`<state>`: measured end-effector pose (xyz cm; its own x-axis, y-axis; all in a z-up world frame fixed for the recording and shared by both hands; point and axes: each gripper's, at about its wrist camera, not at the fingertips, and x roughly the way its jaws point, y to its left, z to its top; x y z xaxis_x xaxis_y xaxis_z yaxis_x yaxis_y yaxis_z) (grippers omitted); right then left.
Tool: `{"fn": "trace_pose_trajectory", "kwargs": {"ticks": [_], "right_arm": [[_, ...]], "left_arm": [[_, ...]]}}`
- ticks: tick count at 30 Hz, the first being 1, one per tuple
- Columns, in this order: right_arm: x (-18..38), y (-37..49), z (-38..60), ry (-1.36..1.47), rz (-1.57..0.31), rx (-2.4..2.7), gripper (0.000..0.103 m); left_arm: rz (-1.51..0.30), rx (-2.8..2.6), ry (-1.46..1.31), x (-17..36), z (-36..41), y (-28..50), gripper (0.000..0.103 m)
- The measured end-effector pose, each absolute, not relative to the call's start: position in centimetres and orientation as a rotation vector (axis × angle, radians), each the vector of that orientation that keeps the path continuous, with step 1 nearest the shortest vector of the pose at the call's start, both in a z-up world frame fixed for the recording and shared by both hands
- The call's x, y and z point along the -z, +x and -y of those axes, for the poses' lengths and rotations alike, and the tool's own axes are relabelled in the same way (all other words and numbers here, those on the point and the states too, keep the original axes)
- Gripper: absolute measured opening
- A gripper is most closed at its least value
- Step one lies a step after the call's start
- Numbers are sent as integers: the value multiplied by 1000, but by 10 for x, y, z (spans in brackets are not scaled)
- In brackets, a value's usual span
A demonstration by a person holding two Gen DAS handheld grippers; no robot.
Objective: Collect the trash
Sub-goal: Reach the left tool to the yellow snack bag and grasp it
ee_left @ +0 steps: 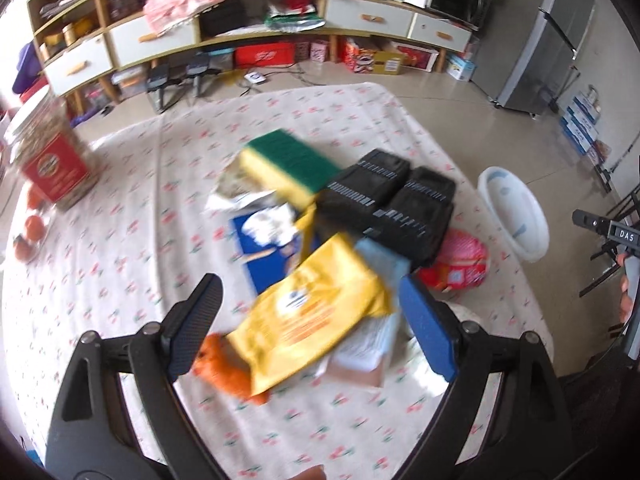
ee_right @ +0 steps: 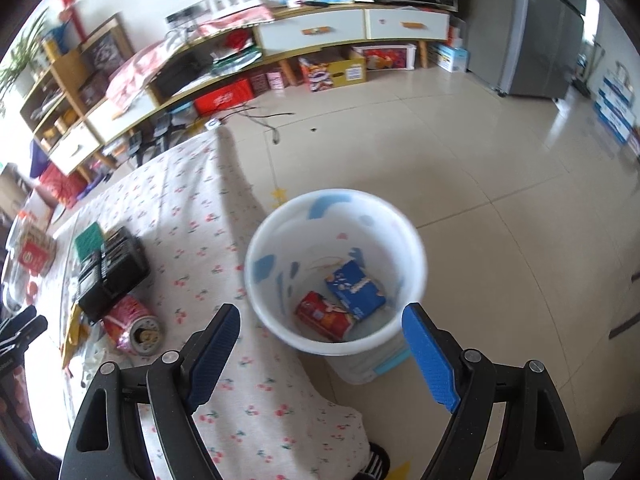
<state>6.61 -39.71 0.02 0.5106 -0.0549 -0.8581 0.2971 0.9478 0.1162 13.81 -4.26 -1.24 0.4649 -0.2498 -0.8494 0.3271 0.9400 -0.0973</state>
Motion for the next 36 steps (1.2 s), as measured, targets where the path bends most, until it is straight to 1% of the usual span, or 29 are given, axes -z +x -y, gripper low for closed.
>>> {"fn": "trace_pose_trajectory", "kwargs": {"ticks": [7,18,23,26,28,30,32,36], "right_arm": [[2,84,352,190,-1029,150,85],[19,107,309,117,-1084,100,85],[25,113,301,103,-1104,96,85],[28,115,297,97,-1114,96,85],[29,116,294,91,-1117,95,85],[30,118,289,80,-1121,87,85],[32,121,283,71,-1128,72,85],[38,128,271,70,-1151,31,85]], "left_arm": [[-1077,391,39,36,9,135,90],[-1129,702,116,61,27,156,90],[-1187,744,101,80,34,165,89],[-1201,734,40,84,29,171,89],[-1201,727,-7,85,23,174,83],[-1203,722,-61,84,15,175,72],[-1204,705,-99,82,9,176,65],[-1207,642,-120,82,1,172,57]]}}
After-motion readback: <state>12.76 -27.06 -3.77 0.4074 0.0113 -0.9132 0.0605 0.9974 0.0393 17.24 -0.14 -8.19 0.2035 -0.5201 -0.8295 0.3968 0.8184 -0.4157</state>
